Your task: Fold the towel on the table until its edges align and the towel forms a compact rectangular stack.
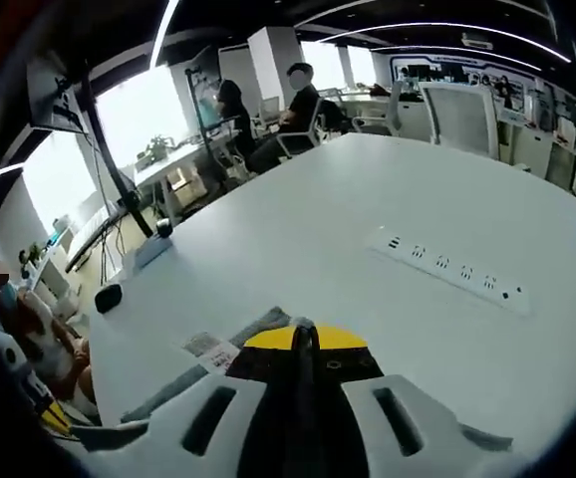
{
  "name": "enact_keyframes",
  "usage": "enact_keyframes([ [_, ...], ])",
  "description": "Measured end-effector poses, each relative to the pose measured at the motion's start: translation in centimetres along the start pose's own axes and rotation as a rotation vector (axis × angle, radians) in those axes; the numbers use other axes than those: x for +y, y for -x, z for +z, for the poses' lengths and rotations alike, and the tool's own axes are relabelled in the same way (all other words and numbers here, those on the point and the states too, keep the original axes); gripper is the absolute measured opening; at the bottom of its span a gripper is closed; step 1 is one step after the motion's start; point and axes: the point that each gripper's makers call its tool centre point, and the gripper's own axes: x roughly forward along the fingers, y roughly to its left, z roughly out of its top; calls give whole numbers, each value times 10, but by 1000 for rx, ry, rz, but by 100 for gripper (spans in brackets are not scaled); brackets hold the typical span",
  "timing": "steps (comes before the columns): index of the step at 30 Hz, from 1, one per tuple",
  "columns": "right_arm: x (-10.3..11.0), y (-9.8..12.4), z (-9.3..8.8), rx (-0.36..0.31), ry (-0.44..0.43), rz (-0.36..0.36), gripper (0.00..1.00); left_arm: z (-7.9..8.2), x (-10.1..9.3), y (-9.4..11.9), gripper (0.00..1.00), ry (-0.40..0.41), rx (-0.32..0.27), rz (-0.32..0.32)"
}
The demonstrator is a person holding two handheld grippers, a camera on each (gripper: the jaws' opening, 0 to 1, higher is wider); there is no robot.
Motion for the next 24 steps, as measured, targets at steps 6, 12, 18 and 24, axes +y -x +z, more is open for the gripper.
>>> enact_keyframes([
  [6, -2, -10, -3, -1, -28, -6, 2, -3, 10, -5, 1, -19, 31, 14],
  [12, -3, -14, -4, -6, -67, -5, 2, -7, 17, -7, 1, -31, 53, 23],
  [18, -2, -22, -5, -10, -101, 4, 2, -9, 23, -6, 2, -39, 69, 41],
  [24, 0, -30, -14, 7, -112, 12, 3, -23, 30, -10, 2, -188, 156, 93],
])
